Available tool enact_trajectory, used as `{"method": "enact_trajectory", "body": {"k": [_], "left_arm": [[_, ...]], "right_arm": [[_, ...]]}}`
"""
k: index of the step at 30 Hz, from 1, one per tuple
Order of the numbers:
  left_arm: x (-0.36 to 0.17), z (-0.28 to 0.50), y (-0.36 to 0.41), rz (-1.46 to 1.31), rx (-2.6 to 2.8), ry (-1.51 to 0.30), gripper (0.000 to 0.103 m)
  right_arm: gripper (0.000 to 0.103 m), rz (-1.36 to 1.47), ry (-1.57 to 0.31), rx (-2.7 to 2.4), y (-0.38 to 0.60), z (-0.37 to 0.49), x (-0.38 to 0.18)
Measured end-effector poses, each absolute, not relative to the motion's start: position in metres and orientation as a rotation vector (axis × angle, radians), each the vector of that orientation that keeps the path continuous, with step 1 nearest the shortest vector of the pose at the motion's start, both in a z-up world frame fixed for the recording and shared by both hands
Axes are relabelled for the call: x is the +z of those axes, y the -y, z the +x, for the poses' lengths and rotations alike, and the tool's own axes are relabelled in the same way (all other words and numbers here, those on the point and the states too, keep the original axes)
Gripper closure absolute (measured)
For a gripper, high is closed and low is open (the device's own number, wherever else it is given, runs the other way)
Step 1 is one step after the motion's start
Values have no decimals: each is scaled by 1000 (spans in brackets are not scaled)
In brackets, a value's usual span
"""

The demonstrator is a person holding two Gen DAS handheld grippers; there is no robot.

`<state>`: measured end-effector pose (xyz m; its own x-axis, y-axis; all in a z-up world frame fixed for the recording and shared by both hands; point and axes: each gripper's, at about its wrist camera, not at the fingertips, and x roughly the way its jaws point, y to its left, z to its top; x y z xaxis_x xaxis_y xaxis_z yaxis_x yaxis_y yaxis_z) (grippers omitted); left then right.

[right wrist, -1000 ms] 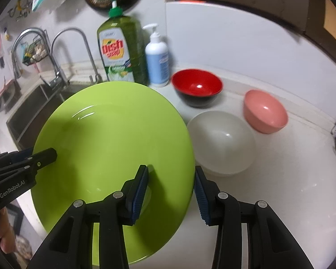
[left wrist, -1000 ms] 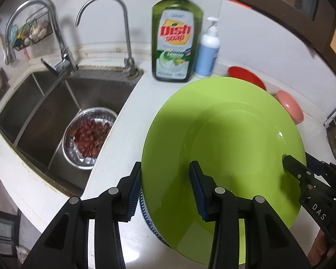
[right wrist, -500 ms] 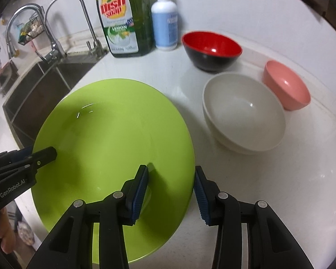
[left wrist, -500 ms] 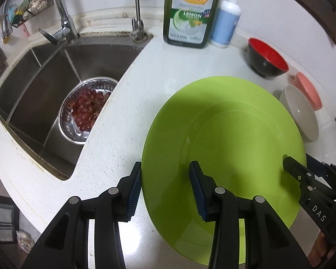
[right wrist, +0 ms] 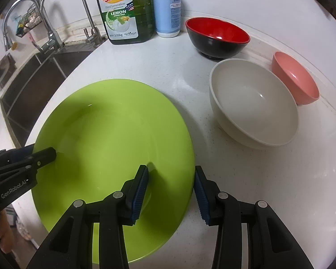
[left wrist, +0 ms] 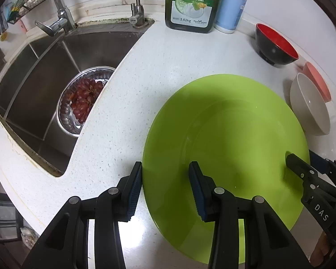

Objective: Organize plates and bowls
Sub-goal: 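Lift the green plate with both tools and carry it over the blue plates, then lower the green plate onto the blue plate stack and open both tools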

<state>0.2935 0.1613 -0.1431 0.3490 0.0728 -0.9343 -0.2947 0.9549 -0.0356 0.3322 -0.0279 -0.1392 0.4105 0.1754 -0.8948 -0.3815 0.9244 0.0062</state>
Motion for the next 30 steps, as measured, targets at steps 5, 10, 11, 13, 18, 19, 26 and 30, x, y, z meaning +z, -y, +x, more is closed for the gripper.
{"method": "enact_trajectory", "body": {"k": [5, 10, 11, 13, 18, 19, 26, 30], "left_arm": [[-147, 294, -164, -228, 238, -1209, 62], [-149, 294, -165, -225, 239, -1210, 62], [-149, 294, -165, -221, 239, -1205, 62], [-148, 294, -164, -208, 243, -1195, 59], [-143, 294, -161, -161, 251, -1170, 42], [-141, 294, -160, -151, 250, -1163, 40], [-118, 292, -150, -62, 228, -1087, 37], [-102, 293, -139, -52, 186, -1047, 35]], "right_arm": [[61, -221, -1103, 352, 26, 333, -141], [60, -226, -1106, 360, 25, 333, -142], [60, -225, -1105, 361, 25, 334, -142], [60, -223, -1105, 368, 25, 334, -142], [59, -203, -1093, 374, 28, 333, -138], [59, -200, -1087, 376, 29, 333, -136], [59, -174, -1039, 373, 39, 325, -117], [59, -143, -1009, 354, 50, 324, -103]]}}
